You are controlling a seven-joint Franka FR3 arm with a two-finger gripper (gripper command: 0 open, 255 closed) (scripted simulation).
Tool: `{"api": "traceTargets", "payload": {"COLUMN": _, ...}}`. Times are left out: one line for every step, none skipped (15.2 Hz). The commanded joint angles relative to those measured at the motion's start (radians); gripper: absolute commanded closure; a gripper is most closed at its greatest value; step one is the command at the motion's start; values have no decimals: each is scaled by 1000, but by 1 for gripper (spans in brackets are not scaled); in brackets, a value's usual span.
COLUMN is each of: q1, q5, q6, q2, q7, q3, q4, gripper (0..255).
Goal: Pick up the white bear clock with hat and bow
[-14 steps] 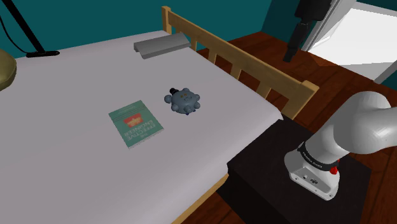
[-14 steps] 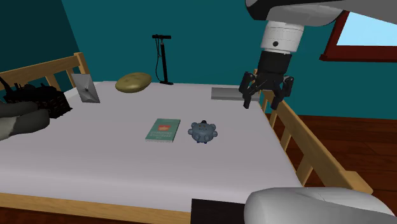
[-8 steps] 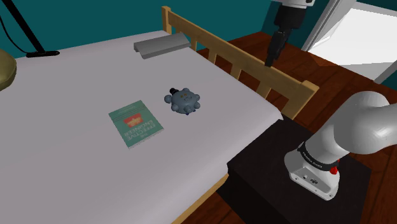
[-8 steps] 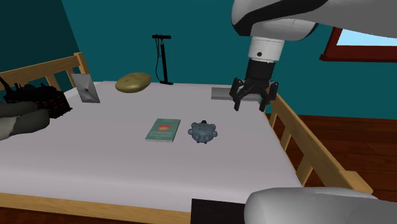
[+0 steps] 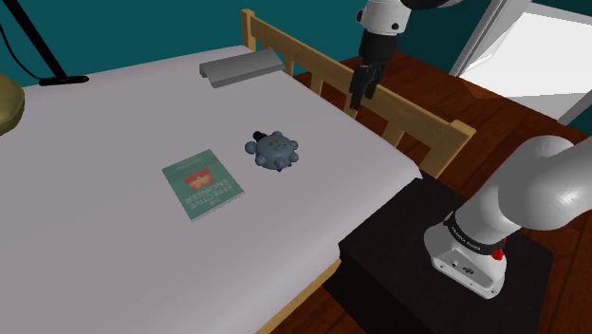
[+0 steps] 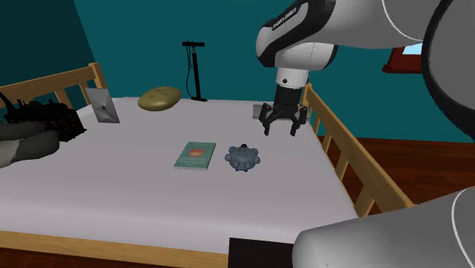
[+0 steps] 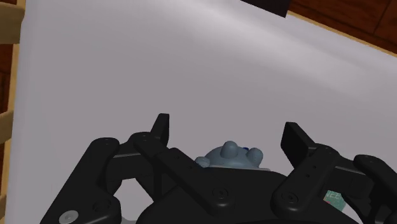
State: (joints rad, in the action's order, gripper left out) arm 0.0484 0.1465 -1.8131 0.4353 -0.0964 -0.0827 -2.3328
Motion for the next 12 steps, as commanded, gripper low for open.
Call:
{"api": "traceTargets", "payload": {"q1": 2, "q5": -1, "q6": -49, "q2": -76, "q7": 11, "q3": -13, "q4": 30, "gripper": 0}}
{"api": "traceTargets", "payload": {"q1": 4, "q5": -2, "q6": -71, "q2": -114, "q7": 17, "q3": -19, "q4": 46, "gripper": 0}}
{"api": "traceTargets", "payload": {"q1": 5, "q5": -4, "q6": -92, "q2": -152, "q7": 24, "q3": -25, "q4": 63, "gripper": 0}}
{"api": "traceTargets", "payload": {"q1": 6, "q5": -6, "q6": -112, "q2": -190, "q7": 30, "q3": -31, "q4": 82, "gripper": 0}}
{"api": "traceTargets", "payload": {"q1": 8, "q5": -10, "q6": -131, "q2": -228, "q7": 37, "q3": -36, "q4": 102, "gripper": 0}}
{"api": "traceTargets", "payload": {"q1": 9, "q5": -14, "q6": -149, "q2": -267, "q7": 44, "q3": -41, "q4": 123, "gripper": 0}}
{"api": "traceTargets", "payload": {"q1": 11, "q5": -18, "q6": -165, "q2": -305, "q7": 51, "q3": -46, "q4": 146, "gripper": 0}}
{"api": "traceTargets", "payload": {"q1": 12, "q5": -23, "q6": -181, "q2": -344, "q7": 59, "q3": -50, "q4": 170, "gripper": 0}}
{"api": "traceTargets", "payload": {"q1": 15, "q5": -29, "q6": -195, "q2": -383, "q7": 67, "q3": -54, "q4": 195, "gripper": 0}}
{"api": "traceTargets", "payload": {"q1": 17, "q5": -35, "q6": -208, "q2": -422, "q7": 75, "q3": -57, "q4": 221, "gripper": 0}}
{"api": "traceTargets", "payload": {"q1": 19, "q5": -42, "q6": -219, "q2": -461, "q7": 82, "q3": -60, "q4": 249, "gripper": 0}}
{"api": "traceTargets", "payload": {"q1": 23, "q5": -49, "q6": -229, "q2": -500, "q7": 90, "q3": -62, "q4": 278, "gripper": 0}}
